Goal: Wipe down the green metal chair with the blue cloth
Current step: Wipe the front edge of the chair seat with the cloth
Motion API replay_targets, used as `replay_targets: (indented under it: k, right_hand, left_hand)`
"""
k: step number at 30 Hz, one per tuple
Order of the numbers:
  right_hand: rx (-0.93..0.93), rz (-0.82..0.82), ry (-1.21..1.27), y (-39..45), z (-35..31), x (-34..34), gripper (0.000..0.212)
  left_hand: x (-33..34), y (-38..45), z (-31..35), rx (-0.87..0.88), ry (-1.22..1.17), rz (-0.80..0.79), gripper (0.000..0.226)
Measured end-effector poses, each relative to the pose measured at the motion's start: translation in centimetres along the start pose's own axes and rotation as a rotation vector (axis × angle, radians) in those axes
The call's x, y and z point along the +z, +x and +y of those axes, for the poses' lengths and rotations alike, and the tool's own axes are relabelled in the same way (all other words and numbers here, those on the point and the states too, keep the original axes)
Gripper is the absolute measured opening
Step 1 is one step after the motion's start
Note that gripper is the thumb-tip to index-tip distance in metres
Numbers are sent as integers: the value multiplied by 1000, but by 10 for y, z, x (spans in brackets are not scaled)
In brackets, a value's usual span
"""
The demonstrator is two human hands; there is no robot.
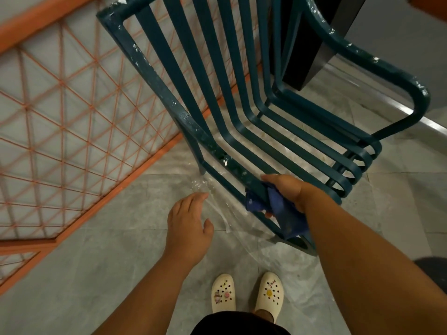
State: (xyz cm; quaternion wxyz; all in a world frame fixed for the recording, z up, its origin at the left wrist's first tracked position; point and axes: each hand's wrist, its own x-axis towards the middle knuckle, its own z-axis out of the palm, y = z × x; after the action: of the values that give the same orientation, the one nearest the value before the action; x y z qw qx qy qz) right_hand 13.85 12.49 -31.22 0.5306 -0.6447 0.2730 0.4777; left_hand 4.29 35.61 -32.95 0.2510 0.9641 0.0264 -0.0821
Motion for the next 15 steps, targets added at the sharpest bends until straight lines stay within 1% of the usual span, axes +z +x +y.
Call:
replay_targets:
  k: [1, 3, 4, 5, 6, 7, 9, 11, 12, 14, 15]
  right_hand:
    - [15, -26, -24, 4, 1, -4, 55]
    - [-26, -86, -47, 10, -2, -8, 65]
    - [-64, -105, -56, 10, -6, -7, 65]
    - [-122, -99, -90, 9, -9, -5, 61]
    - [-197, -58, -174, 11, -10, -2, 54]
    - [-280, 15, -298, 12, -9, 0, 49]
    - [-417, 218, -560, 17, -2, 6, 48]
    - [-526, 396, -719, 16, 7, 15, 44]
    - [-622, 484, -793, 14, 13, 20, 40]
    - [-900, 633, -969, 17, 27, 30, 46]
    - [-984, 674, -1059, 19, 34, 34, 52]
  left_hand:
    - [1, 0, 0, 2, 0, -5, 58]
    - [2, 0, 1, 9, -1, -20, 57]
    - [3, 1, 2, 14, -2, -28, 57]
    - [4, 2, 3, 19, -1, -34, 56]
    - [5, 3, 5, 24, -2, -39, 56]
    - [6, 5, 8, 32, -4, -42, 56]
    - [8, 9, 14, 52, -14, -43, 55]
    - [9, 15, 22, 77, -25, -39, 55]
    - [10, 18, 26, 91, -26, -33, 54]
    - [9, 26, 34, 120, -8, -25, 55]
    - [9, 30, 38, 139, 14, -21, 55]
